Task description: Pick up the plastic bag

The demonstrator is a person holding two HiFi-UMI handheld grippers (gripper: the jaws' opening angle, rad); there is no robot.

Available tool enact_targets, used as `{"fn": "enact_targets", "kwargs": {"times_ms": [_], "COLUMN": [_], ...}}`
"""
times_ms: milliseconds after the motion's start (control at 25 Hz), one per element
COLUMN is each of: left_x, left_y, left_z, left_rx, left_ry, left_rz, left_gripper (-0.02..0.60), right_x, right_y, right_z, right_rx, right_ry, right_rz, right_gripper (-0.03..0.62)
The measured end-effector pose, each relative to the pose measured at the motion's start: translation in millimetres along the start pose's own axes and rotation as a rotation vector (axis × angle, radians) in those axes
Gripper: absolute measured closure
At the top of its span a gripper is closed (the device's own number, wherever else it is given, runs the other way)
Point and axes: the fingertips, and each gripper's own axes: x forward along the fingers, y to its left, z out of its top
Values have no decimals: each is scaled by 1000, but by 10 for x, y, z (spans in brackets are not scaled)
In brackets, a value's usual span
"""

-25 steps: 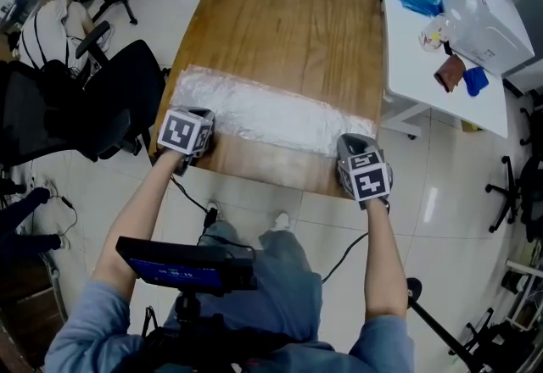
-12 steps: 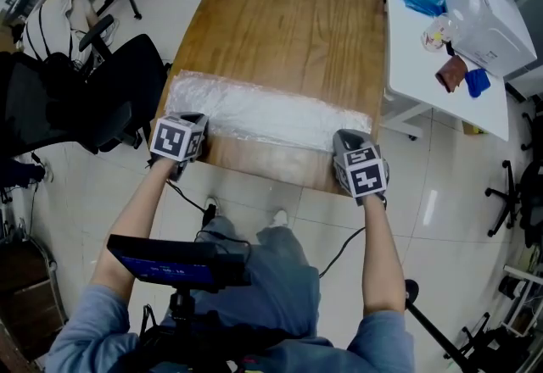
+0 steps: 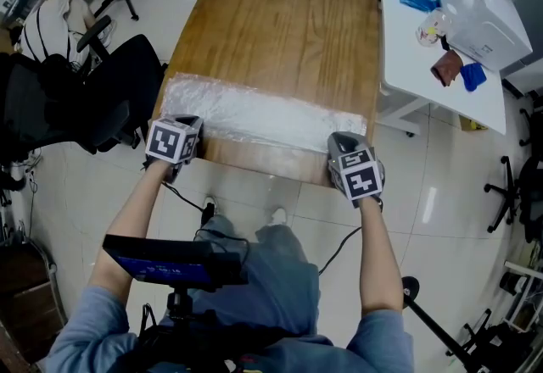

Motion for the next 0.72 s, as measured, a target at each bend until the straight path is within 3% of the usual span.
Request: {"fn": "enact_targets", "kwargs": {"times_ms": [440, 600, 720], "left_x": [-50, -126, -165], "left_y": [-35, -58, -132], "left_z": [-90, 3, 25], "left_rx": [10, 59, 62], "left_ry": [-4, -38, -51], "left_rz": [0, 43, 17], "left_gripper": [571, 571, 571], "right_x": [-43, -79, -145], "right_y": [59, -32, -76], "right_z": [-57, 9, 72], "right_rx": [6, -8, 9], "right_ry": [-2, -47, -90], "right_rz": [-16, -98, -122], "right_gripper": [590, 582, 557]}}
